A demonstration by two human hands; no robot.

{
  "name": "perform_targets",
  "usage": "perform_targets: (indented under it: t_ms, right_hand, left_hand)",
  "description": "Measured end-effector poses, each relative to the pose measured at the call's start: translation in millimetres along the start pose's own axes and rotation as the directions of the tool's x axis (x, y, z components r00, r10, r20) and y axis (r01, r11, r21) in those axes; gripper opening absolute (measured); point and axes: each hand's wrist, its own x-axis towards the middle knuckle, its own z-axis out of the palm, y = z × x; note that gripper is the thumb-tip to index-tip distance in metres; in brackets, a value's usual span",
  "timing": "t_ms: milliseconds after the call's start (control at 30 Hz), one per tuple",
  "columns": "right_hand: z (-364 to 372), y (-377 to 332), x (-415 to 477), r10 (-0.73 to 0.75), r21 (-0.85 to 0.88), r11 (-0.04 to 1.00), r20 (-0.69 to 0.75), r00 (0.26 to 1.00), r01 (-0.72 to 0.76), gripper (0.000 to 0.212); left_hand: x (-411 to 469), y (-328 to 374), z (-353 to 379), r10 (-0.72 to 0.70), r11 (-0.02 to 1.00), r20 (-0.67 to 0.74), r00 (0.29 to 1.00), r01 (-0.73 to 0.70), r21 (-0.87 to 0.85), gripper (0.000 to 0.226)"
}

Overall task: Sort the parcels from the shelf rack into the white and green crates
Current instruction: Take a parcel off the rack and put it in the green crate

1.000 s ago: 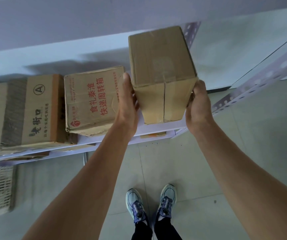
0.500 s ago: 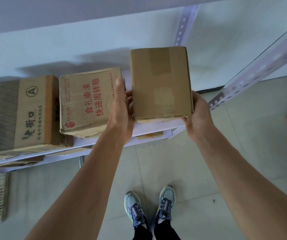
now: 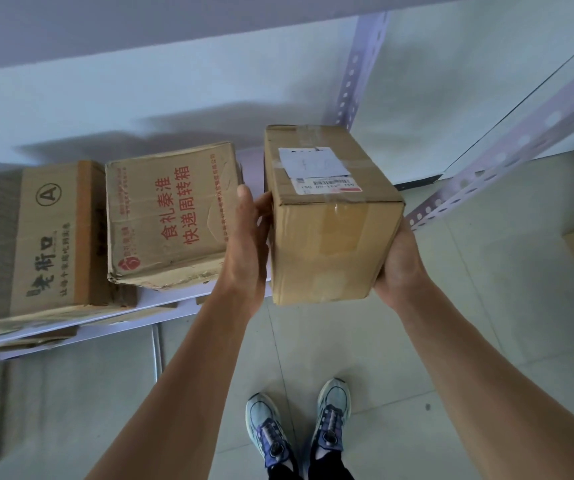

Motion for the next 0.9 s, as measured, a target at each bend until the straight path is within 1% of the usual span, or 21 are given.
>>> perform_targets:
  t_ms: [100, 233, 300, 400, 433, 500, 600, 767, 900]
  right_hand:
    - [-4.1, 6.6, 0.5, -0.020, -0.009, 1.000, 0.020, 1.000, 0.020, 0.061]
    - [-8.9, 9.8, 3.0, 0.011, 0.082, 0.996, 0.081, 0.997, -0.018, 0.068]
    - [-11.2, 11.6, 4.9, 0.016, 0.096, 0.995, 0.098, 0.995, -0.026, 0.067]
    - [-13.6, 12.4, 9.1, 0.015, 0.096, 0.995, 0.054, 0.998, -0.021, 0.065]
    - [-14.3, 12.5, 9.9, 0.010, 0.101, 0.995, 0.044, 0.999, -0.015, 0.064]
    - [-15.1, 13.6, 9.2, 0.010, 0.111, 0.994, 0.021, 1.000, -0.012, 0.056]
    - [-16.7, 16.7, 6.6, -0.001, 0.118, 0.993, -0.041, 0.999, 0.006, 0.049]
    - [-11.0, 16.1, 4.4, -0.029, 0.125, 0.991, -0.079, 0.996, 0.039, 0.045]
    - [-6.8, 15.8, 0.7, -0.043, 0.118, 0.992, -0.074, 0.996, 0.051, 0.047]
  left_hand:
    - [0.3, -4.7, 1.5, 0.004, 1.000, -0.003, 1.000, -0.004, -0.005, 0.075]
    - [1.3, -8.5, 5.1, 0.017, 1.000, 0.059, 0.998, -0.017, -0.007, 0.075]
    - [-0.4, -12.4, 8.2, 0.033, 0.999, 0.073, 0.997, -0.035, 0.018, 0.070]
    - [-3.8, -18.4, 12.0, 0.050, 0.997, 0.101, 0.994, -0.055, 0.047, 0.062]
    - [-4.7, -19.3, 12.9, 0.043, 0.997, 0.117, 0.992, -0.050, 0.059, 0.063]
    - [-4.8, -21.7, 12.6, 0.040, 0.997, 0.145, 0.989, -0.050, 0.067, 0.068]
    - [-3.7, -26.1, 10.3, 0.068, 0.995, 0.178, 0.982, -0.080, 0.059, 0.068]
    - [-3.8, -33.9, 5.6, 0.096, 0.993, 0.201, 0.975, -0.108, 0.053, 0.069]
    - [-6.9, -34.7, 3.5, 0.102, 0.992, 0.200, 0.974, -0.114, 0.050, 0.069]
